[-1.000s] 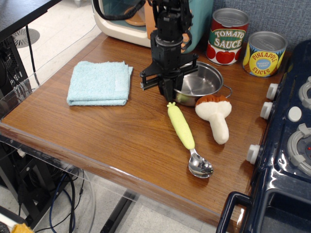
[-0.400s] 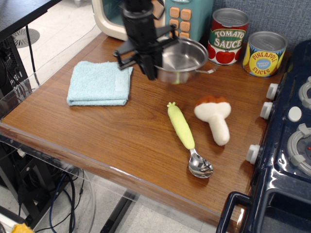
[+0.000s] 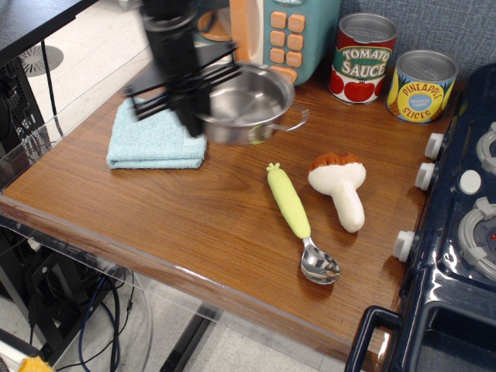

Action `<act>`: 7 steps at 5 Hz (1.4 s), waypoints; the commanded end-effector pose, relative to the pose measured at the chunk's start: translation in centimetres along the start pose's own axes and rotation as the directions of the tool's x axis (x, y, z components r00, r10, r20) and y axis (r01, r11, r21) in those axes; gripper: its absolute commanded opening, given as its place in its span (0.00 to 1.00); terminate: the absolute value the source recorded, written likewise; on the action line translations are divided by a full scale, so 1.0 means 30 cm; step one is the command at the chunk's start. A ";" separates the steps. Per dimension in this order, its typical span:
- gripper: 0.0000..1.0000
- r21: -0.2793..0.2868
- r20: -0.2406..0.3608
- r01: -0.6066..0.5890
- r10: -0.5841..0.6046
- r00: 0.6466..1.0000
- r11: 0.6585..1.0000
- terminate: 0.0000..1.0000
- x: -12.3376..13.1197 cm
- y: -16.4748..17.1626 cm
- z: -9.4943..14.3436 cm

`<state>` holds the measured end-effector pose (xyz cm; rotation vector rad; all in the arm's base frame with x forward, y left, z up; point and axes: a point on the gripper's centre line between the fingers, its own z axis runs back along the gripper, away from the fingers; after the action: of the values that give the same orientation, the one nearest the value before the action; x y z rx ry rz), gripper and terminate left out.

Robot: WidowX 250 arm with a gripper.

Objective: Move the silver pot to the edge of the counter in front of the blue rag.

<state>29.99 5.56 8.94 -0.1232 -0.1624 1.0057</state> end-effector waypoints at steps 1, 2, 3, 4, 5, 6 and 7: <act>0.00 0.029 0.012 0.047 -0.047 0.999 0.998 0.00 -0.042 0.160 -0.008; 0.00 0.096 -0.008 0.026 -0.026 1.000 0.995 0.00 -0.043 0.247 -0.068; 0.00 0.132 -0.016 0.036 -0.034 0.999 0.991 0.00 -0.039 0.314 -0.134; 0.00 0.118 -0.029 0.079 -0.077 0.997 0.990 0.00 -0.057 0.306 -0.172; 1.00 0.131 -0.023 0.082 -0.080 0.997 0.988 0.00 -0.067 0.306 -0.175; 1.00 0.129 -0.022 0.056 -0.053 0.998 0.990 0.00 -0.060 0.311 -0.170; 1.00 0.128 -0.016 0.062 -0.060 0.998 0.990 0.00 -0.061 0.308 -0.160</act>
<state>22.36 8.45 1.46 -0.0085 -0.0648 0.9550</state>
